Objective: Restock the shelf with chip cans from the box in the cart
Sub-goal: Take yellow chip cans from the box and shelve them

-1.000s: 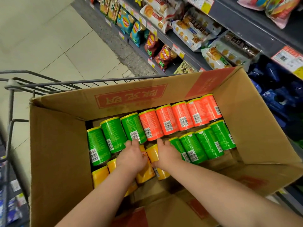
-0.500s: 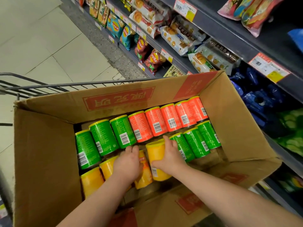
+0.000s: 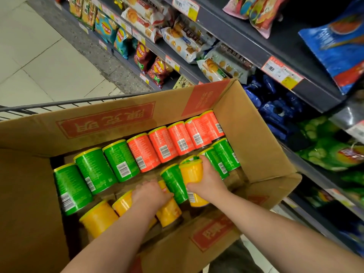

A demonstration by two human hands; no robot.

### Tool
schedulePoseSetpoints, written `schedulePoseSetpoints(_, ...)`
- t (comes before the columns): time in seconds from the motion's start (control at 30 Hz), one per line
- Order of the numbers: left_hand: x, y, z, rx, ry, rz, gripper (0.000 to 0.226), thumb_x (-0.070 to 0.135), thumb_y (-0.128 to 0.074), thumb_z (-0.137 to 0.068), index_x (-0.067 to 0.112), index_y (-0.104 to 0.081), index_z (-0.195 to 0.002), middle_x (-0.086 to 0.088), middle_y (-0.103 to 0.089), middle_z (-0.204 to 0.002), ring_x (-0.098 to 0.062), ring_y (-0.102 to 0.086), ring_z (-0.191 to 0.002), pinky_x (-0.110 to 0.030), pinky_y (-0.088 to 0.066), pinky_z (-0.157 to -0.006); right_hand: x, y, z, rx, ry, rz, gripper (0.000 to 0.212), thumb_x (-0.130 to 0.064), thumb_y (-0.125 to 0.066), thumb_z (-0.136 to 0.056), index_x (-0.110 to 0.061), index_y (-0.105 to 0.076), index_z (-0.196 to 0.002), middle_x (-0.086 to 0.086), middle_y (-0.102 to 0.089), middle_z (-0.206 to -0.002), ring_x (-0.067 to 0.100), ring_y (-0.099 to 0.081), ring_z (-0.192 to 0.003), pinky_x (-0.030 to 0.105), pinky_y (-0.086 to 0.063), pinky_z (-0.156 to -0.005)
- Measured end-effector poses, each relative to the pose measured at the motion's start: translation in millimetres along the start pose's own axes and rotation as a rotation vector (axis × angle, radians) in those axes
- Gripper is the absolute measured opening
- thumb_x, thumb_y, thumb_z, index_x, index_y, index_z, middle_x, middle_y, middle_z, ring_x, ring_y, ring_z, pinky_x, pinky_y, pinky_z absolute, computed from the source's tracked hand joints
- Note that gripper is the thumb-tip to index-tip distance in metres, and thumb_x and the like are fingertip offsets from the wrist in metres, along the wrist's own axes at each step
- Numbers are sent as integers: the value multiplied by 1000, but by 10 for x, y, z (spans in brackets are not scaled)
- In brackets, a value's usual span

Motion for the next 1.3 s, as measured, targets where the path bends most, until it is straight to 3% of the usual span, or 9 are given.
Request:
schedulePoseSetpoints(0.13, 65, -23, 10, 7, -37, -17, 68, 63, -58, -78, 17, -52, -126, -7, -58, -127, -26, -55, -117, -33, -45, -92, 70, 52, 6, 23, -19, -33, 101, -28, -77, -72, -31, -11, -148, 2, -46, -133, 24, -46, -121, 37, -43, -95)
schedulePoseSetpoints(0.33, 123, -58, 184, 66, -148, 133, 71, 48, -64, -82, 22, -35, -141, -10, -45, -138, -28, -46, -126, -35, -41, -100, 9, 45, 61, 6, -7, -13, 100, -25, -74, -75, -31, -8, -149, 4, -39, -142, 26, -44, -125, 39, -44, -99)
schedulePoseSetpoints(0.47, 179, -82, 315, 59, -244, 182, 69, 44, -67, -82, 24, -35, -139, -8, -42, -135, -28, -49, -121, -34, -43, -94, -7, 65, 109, -5, 0, 5, 99, -24, -74, -76, -30, -7, -149, 4, -38, -143, 24, -46, -125, 35, -42, -96)
schedulePoseSetpoints(0.67, 142, 16, 310, 35, -251, 215, 71, 51, -74, -71, 26, -44, -129, -7, -46, -132, -28, -40, -124, -33, -39, -96, -5, 76, 155, -6, -15, 2, 99, -24, -74, -75, -32, -8, -148, 3, -42, -138, 24, -49, -119, 35, -44, -93)
schedulePoseSetpoints(0.8, 113, 43, 283, -1, -270, 209, 82, 54, -74, -69, 26, -40, -137, -7, -45, -138, -28, -37, -128, -32, -36, -100, -5, 84, 177, -10, -24, -2, 98, -23, -74, -75, -32, -9, -148, 2, -43, -137, 24, -50, -118, 35, -44, -92)
schedulePoseSetpoints(1.0, 88, 70, 367, 32, -333, 458, 78, 39, -83, -67, 24, -44, -133, -6, -39, -130, -22, -46, -118, -24, -39, -91, -54, 178, 269, 33, 5, -8, 99, -25, -75, -73, -29, -11, -148, 5, -44, -136, 25, -50, -118, 37, -45, -96)
schedulePoseSetpoints(1.2, 5, 390, 436, 182, -339, 660, 62, 29, -84, -69, 19, -57, -124, 0, -38, -116, -21, -43, -122, -24, -33, -99, -105, 442, 411, 115, 15, -64, 100, -23, -74, -74, -28, -9, -150, 5, -36, -144, 24, -43, -128, 33, -38, -102)
schedulePoseSetpoints(1.3, 77, 625, 500, 211, -384, 748, 58, 29, -83, -70, 18, -59, -122, 1, -42, -114, -15, -44, -109, -25, -35, -92, -152, 586, 504, 157, 26, -118, 102, -26, -73, -71, -27, -10, -150, 4, -37, -144, 23, -41, -128, 38, -38, -104)
Point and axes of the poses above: each hand's wrist, its own z-axis away from the middle knuckle, its own y-axis out of the back of the hand, x = y × z, the point moved 8 cm from there along -z, towards the middle knuckle
